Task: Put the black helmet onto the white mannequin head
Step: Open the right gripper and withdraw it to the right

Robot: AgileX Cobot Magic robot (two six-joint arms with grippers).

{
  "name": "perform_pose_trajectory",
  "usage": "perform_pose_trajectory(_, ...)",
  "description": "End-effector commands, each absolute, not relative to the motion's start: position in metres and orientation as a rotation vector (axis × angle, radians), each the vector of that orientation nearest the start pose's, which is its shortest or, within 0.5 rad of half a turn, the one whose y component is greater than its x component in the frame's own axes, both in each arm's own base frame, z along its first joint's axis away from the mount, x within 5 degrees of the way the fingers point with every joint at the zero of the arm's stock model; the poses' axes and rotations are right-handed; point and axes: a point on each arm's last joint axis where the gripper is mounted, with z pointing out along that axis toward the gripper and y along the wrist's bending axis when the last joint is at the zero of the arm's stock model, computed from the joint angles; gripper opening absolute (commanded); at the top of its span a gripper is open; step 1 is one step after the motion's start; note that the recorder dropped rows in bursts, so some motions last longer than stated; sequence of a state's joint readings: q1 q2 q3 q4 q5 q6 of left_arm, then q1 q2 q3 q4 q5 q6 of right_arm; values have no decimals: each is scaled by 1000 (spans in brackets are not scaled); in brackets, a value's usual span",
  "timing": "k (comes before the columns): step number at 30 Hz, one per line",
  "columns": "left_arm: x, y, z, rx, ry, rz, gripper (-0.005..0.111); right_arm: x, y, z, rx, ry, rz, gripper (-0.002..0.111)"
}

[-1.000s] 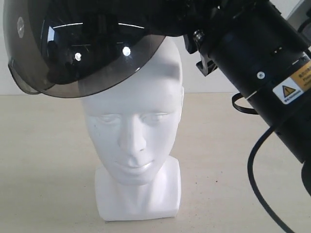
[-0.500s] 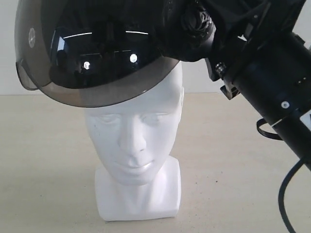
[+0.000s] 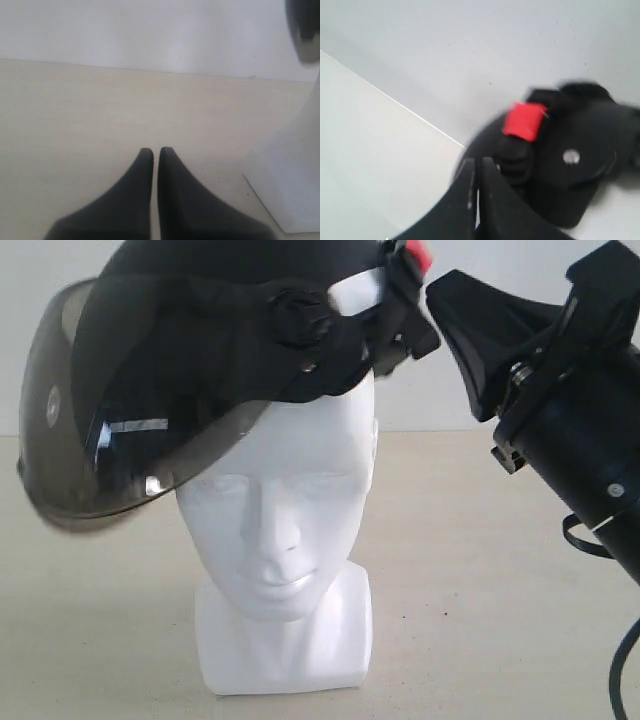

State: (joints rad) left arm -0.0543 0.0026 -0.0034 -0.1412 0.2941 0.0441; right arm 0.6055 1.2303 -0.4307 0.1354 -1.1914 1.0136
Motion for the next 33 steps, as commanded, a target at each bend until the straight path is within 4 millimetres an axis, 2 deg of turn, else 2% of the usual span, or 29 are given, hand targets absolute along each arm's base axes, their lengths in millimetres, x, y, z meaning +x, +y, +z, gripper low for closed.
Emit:
perform_pose_trajectory(1,54,-7,187,-11,1774,-145,4,190,115,296,385,1117,1396,0)
perform_pose_trajectory(6,54,-7,187,-11,1774,-145,4,187,111,285,419,1153,1378,0)
perform_pose_trajectory(14,54,-7,187,-11,1774,-145,4,186,111,284,406,1159,1373,0)
perform_pose_trajectory(22,54,-7,187,-11,1774,-145,4,166,95,312,327,1016,1302,0)
perform_pose_trajectory(28,54,-7,187,-11,1774,-145,4,154,77,316,306,957,1220,0)
perform_pose_trajectory(33,54,-7,187,-11,1774,-145,4,149,74,322,222,966,1171,0)
